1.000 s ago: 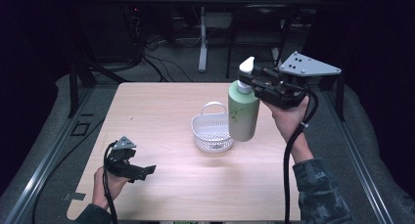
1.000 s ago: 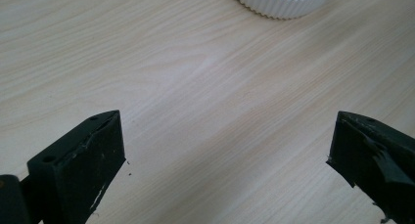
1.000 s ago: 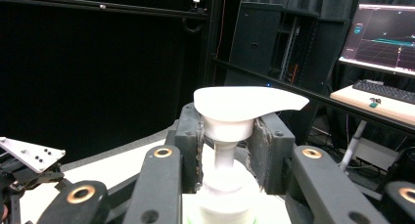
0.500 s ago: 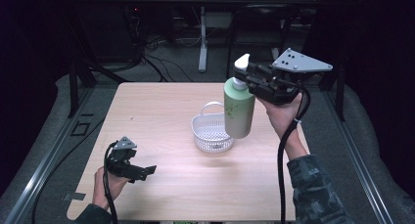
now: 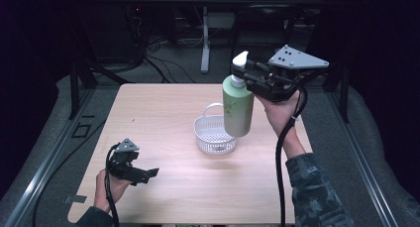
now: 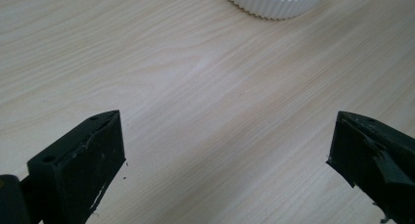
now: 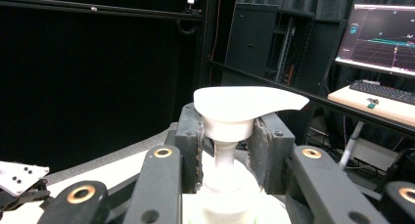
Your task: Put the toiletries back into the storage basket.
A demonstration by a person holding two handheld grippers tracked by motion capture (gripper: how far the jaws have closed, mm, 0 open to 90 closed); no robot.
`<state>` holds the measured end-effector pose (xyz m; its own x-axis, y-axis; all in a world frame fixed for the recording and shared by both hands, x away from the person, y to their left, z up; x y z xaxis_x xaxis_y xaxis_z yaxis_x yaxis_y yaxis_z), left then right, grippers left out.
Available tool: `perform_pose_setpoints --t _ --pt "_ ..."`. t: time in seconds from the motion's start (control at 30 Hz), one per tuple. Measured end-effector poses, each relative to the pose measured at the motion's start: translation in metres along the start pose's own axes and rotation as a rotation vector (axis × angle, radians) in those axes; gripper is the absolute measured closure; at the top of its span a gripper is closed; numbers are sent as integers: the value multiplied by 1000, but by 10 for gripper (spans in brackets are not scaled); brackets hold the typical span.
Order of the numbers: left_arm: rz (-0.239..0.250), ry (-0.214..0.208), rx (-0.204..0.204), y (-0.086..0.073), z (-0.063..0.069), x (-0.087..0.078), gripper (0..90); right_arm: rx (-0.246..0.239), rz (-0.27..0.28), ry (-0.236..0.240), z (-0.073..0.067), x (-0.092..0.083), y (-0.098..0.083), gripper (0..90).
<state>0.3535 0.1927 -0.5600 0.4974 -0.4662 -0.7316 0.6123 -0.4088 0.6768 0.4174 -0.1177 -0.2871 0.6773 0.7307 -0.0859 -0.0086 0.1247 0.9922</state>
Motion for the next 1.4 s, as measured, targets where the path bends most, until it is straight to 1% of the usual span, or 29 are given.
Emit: perform_pose_setpoints --t 0.1,0.3,0.43,0.47,0.57,0.8,0.93,1.4 --pt "2 0 0 0 0 0 0 -5 1 0 0 3 1 682" --pt "2 -4 -4 0 0 0 0 2 7 4 -2 9 2 682" --pt "0 -4 -1 0 0 0 0 -1 12 3 -3 13 2 682" --pt "-1 -5 5 0 0 0 0 0 12 4 -4 14 2 682" --pt "0 -5 -1 0 0 0 0 0 12 3 -4 16 2 682" --pt "-1 -7 3 0 1 1 0 3 13 -5 -4 23 2 682" --pt "-2 -7 3 0 1 1 0 -1 15 -13 -4 25 3 682" --pt "-2 -8 5 0 1 1 0 11 19 -33 -2 34 0 682"
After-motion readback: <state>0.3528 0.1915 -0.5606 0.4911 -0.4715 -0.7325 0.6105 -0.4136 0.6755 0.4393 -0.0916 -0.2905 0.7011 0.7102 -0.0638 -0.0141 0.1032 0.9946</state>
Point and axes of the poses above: each handheld gripper's, and its own axes: x roughly forward along the jaws, y roughly out of its top, z roughly to its right, the point moved 8 cm from there along x, roughly forward along the jaws, and after that the axes turned 2 degrees about y, right-handed, at the moved point
